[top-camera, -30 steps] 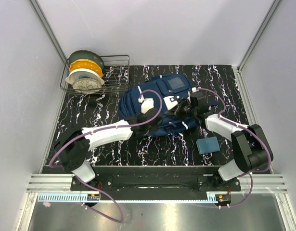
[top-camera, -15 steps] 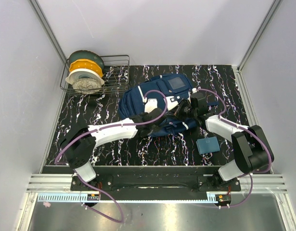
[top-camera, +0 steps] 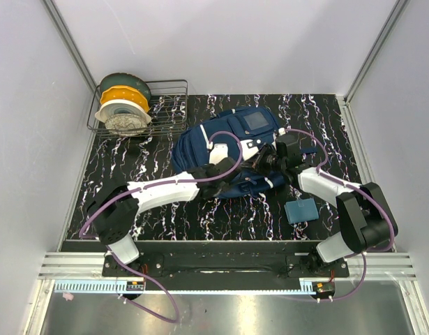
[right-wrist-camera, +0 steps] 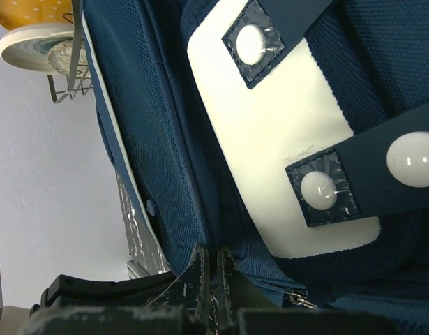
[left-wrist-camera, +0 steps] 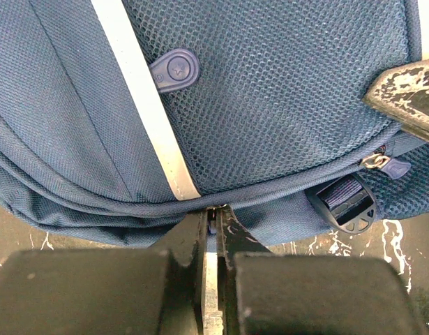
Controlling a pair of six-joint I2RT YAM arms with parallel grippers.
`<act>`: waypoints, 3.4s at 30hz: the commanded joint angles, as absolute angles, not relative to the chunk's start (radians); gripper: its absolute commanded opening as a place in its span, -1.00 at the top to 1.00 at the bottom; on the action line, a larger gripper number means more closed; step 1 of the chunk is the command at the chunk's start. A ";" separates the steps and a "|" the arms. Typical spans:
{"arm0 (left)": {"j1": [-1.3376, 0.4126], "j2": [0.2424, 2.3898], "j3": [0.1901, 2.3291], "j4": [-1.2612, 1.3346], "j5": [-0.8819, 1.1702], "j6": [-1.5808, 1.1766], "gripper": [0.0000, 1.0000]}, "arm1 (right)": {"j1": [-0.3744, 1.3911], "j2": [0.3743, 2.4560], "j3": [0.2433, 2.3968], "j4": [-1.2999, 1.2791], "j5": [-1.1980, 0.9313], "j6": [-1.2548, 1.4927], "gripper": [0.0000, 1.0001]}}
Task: Pack the student bag
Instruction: Unzip the student bag at the center of the board.
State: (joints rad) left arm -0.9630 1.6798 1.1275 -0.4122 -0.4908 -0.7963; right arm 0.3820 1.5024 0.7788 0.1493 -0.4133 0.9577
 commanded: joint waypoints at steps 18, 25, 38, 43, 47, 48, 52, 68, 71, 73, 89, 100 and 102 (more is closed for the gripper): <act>-0.848 1.345 0.847 -0.259 -0.477 -0.569 1.00 | 0.341 1.503 0.920 0.006 -0.384 0.805 1.00; -0.838 1.283 0.844 -0.198 -0.342 -0.480 1.00 | 0.302 1.558 1.012 -0.092 -0.376 0.744 1.00; -0.943 1.439 0.942 -0.058 0.018 -0.532 1.00 | 0.293 1.618 1.256 -0.236 -0.344 0.640 0.85; -0.946 1.482 0.942 -0.038 0.003 -0.586 1.00 | 0.293 1.560 1.195 -0.250 -0.405 0.647 -0.04; -0.946 1.516 0.968 -0.043 -0.031 -0.598 1.00 | 0.293 1.450 1.083 -0.265 -0.339 0.727 -0.25; -0.945 1.522 0.971 -0.043 -0.032 -0.598 1.00 | 0.293 1.401 1.062 -0.268 -0.328 0.742 -0.26; -0.946 1.537 0.999 -0.052 -0.032 -0.588 1.00 | 0.293 1.277 0.931 -0.233 -0.319 0.845 -0.27; -0.946 1.531 0.993 -0.055 -0.006 -0.597 1.00 | 0.319 1.261 0.696 0.066 -0.457 1.039 -0.24; -0.946 1.526 0.985 -0.060 -0.006 -0.601 1.00 | 0.333 1.261 0.709 0.063 -0.439 1.034 -0.23; -0.946 1.520 0.983 -0.060 -0.006 -0.600 1.00 | 0.348 1.267 0.716 0.058 -0.419 1.038 -0.23; -0.945 1.479 1.012 -0.110 -0.009 -0.555 1.00 | 0.402 1.342 0.767 0.049 -0.342 0.990 0.89; -0.943 1.424 1.002 -0.225 -0.150 -0.480 1.00 | 0.321 1.315 0.847 -0.150 -0.213 0.789 1.00; -0.943 1.416 0.999 -0.248 -0.182 -0.459 1.00 | 0.304 1.316 0.856 -0.167 -0.213 0.761 1.00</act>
